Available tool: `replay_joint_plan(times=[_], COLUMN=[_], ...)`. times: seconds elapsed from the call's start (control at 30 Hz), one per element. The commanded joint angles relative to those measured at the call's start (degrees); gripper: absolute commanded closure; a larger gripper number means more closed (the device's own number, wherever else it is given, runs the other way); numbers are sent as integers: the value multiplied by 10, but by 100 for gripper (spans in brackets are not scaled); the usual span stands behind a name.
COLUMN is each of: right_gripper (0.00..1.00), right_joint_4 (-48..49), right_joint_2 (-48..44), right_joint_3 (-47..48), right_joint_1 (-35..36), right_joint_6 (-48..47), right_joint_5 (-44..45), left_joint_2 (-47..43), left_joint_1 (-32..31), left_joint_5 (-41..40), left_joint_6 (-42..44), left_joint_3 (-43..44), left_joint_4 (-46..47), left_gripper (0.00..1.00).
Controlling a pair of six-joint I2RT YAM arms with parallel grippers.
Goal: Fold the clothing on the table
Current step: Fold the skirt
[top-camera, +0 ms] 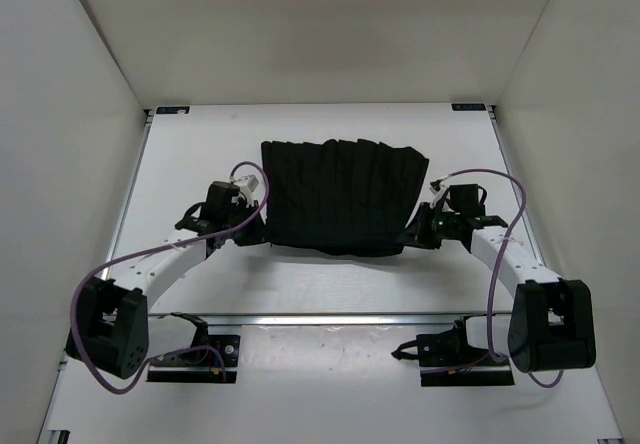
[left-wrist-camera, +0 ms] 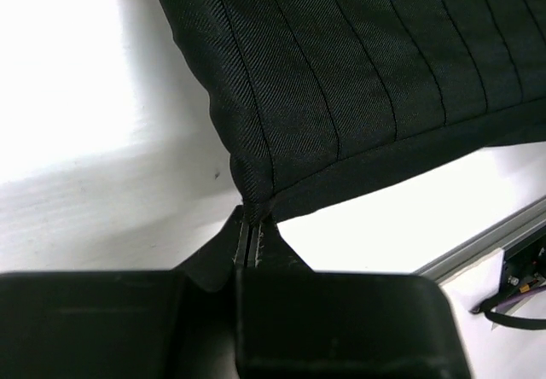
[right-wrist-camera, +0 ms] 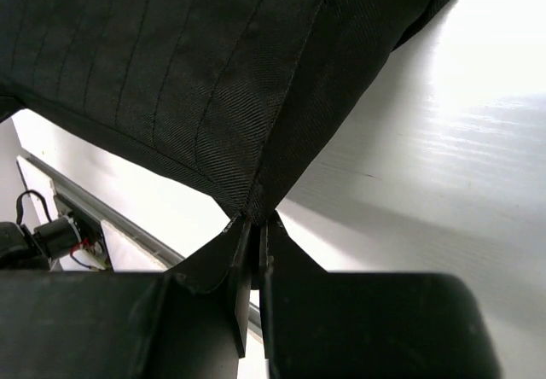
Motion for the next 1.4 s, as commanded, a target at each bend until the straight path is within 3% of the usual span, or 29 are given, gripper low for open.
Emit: replay_joint_plan(times=[0.0, 0.13, 0.2, 0.43, 0.53, 0.67, 0.87, 0.97, 1.07, 1.17, 1.3, 1.37], right_gripper=[100, 100, 100, 100, 100, 100, 99, 100, 100, 100, 100, 100], right_joint_4=[22, 45, 35, -48, -56, -13, -44, -93, -109, -43, -20, -19], right_joint_2=[28, 116, 162, 313, 315, 255, 146, 34, -69, -78, 74, 139], right_joint_3=[13, 89, 175, 559, 641, 561, 238, 120, 64, 57, 145, 201], right_joint_1=[-22, -35, -49, -72, -78, -81, -88, -18, 57, 79, 56, 45], right_joint_6=[-22, -30, -43, -96, -96, -105, -133, -128, -68, -27, -50, -64], right_joint_5=[28, 6, 2, 20, 26, 44, -16, 20, 22, 13, 6, 12], left_joint_2=[2, 82, 159, 317, 313, 259, 98, -53, -128, -123, 4, 79], left_joint_1=[15, 52, 61, 62, 68, 56, 12, -40, -25, 13, 30, 45], left_joint_5=[-48, -38, -33, -45, -64, -101, -133, -172, -155, -138, -117, -94], left_joint_6=[3, -6, -2, 29, 32, 49, 62, 33, 0, -4, 13, 19], left_joint_3=[-16, 50, 112, 457, 540, 469, 208, 98, 59, 75, 133, 208], left_joint_4=[1, 37, 41, -4, -13, 15, -21, -89, -152, -135, -74, -56], left_gripper=[100, 100, 100, 100, 100, 100, 100, 100, 100, 100, 100, 100])
